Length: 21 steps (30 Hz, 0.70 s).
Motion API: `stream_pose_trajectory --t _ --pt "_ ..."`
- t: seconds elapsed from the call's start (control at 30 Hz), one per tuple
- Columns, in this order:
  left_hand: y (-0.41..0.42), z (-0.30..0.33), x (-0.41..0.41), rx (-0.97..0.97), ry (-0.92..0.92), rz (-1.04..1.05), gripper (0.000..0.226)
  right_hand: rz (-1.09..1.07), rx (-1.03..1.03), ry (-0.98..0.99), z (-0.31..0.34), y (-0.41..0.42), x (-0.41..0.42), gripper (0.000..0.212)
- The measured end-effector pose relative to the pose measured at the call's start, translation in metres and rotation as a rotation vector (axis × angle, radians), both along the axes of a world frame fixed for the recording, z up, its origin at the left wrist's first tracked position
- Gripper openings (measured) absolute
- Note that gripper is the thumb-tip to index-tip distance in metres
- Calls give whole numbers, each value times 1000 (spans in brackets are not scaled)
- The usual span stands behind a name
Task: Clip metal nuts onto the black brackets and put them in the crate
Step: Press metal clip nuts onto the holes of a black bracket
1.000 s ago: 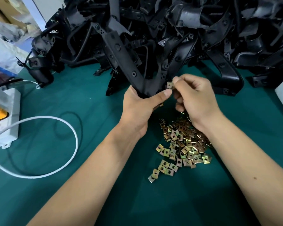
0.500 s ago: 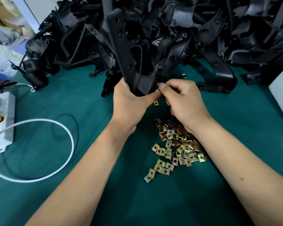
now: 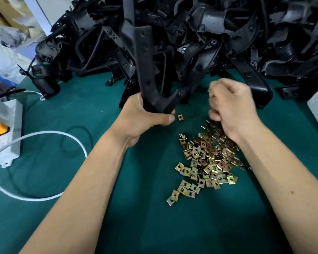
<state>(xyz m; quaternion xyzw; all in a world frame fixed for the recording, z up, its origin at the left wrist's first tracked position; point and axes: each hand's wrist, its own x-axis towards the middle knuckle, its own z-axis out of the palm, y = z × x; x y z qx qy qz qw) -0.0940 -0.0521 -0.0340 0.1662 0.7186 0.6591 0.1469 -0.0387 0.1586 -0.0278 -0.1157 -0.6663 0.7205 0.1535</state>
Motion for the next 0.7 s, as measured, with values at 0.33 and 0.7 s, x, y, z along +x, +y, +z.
stream_pose_trajectory --t 0.33,0.7 --pt "20 3 12 284 -248 180 26 154 -62 52 -3 -15 3 12" --pt "31 5 21 329 -245 252 46 222 -80 63 -3 -41 12 7"
